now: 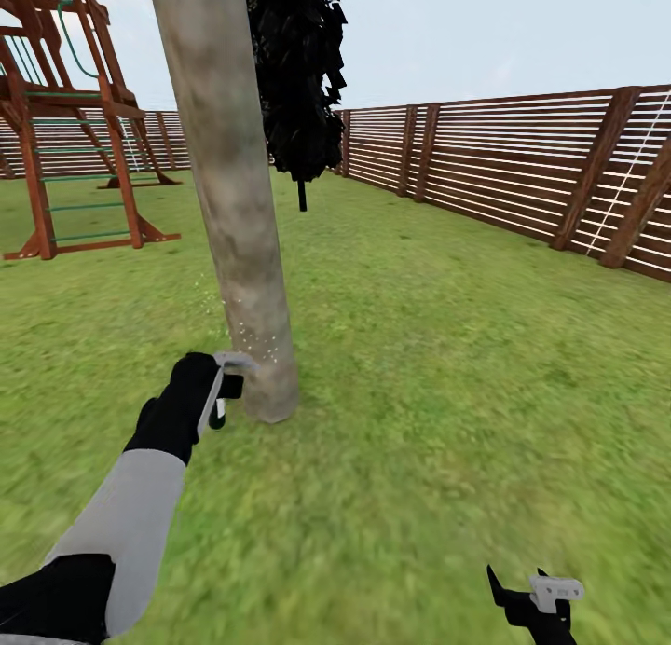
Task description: In the garden, pick up the pesticide atomizer on the floor and spray pesticide onto both trees until each tree trunk is fully covered.
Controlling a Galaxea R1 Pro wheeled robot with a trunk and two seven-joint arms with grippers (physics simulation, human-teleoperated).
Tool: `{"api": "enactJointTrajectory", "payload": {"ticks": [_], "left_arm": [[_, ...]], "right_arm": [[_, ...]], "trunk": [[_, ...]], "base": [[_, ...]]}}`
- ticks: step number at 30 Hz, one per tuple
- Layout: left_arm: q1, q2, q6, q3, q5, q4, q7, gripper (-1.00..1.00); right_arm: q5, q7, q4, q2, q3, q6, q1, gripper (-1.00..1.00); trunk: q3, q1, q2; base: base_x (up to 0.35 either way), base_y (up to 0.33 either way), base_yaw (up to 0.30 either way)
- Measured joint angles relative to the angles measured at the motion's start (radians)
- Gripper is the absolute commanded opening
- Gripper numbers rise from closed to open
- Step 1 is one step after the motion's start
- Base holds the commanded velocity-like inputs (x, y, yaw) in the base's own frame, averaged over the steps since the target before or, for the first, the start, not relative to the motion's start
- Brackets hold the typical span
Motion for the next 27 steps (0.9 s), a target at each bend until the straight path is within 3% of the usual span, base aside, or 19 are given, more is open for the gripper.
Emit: {"api": "enactJointTrajectory", "payload": {"ticks": [4, 7, 10, 13, 15, 16, 19, 21, 25, 27], "left_arm": [[-0.033, -0.054, 0.002, 0.008, 0.011, -0.001, -0.001, -1.00], [-0.060, -0.075, 0.004, 0.008, 0.007, -0.002, -0.001, -1.00], [-0.065, -0.062, 0.005, 0.012, -0.006, -0.003, -0.001, -1.00], [-0.064, -0.015, 0.005, 0.082, -0.011, -0.003, -0.002, -1.00], [-0.059, -0.003, 0.004, 0.096, 0.000, -0.002, -0.003, -1.00], [-0.056, -0.008, 0.003, 0.092, 0.004, -0.002, -0.003, -1.00], [-0.059, -0.045, 0.003, 0.003, 0.013, -0.002, -0.003, -1.00], [-0.065, -0.070, 0.003, -0.029, 0.009, -0.003, -0.003, -1.00], [-0.065, -0.066, 0.005, -0.026, -0.001, -0.004, -0.003, -1.00], [-0.065, -0.053, 0.005, -0.023, -0.005, -0.004, -0.003, -1.00]], "right_arm": [[0.000, 0.000, 0.000, 0.000, 0.000, 0.000, 0.000, 1.00], [0.000, 0.000, 0.000, 0.000, 0.000, 0.000, 0.000, 1.00], [0.000, 0.000, 0.000, 0.000, 0.000, 0.000, 0.000, 1.00], [0.000, 0.000, 0.000, 0.000, 0.000, 0.000, 0.000, 1.00], [-0.001, 0.000, 0.000, -0.001, 0.000, 0.000, 0.000, 1.00], [-0.001, 0.000, 0.000, 0.000, 0.000, 0.000, 0.000, 1.00], [-0.001, 0.000, 0.000, -0.001, 0.000, 0.000, 0.000, 1.00], [-0.001, 0.000, 0.000, 0.000, 0.000, 0.000, 0.000, 1.00], [0.000, 0.000, 0.000, -0.001, 0.000, 0.000, 0.000, 1.00], [-0.001, 0.000, 0.000, -0.001, 0.000, 0.000, 0.000, 1.00]], "trunk": [[0.000, 0.000, 0.000], [0.000, 0.000, 0.000], [0.000, 0.000, 0.000], [0.000, 0.000, 0.000], [0.000, 0.000, 0.000], [0.000, 0.000, 0.000], [0.000, 0.000, 0.000], [0.000, 0.000, 0.000], [-0.009, 0.011, -0.021], [-0.014, 0.019, -0.035]], "base": [[0.000, 0.000, 0.000], [0.000, 0.000, 0.000], [0.000, 0.000, 0.000], [0.000, 0.000, 0.000], [0.000, 0.000, 0.000], [0.000, 0.000, 0.000], [0.000, 0.000, 0.000], [0.000, 0.000, 0.000], [0.000, 0.000, 0.000], [0.000, 0.000, 0.000]]}}
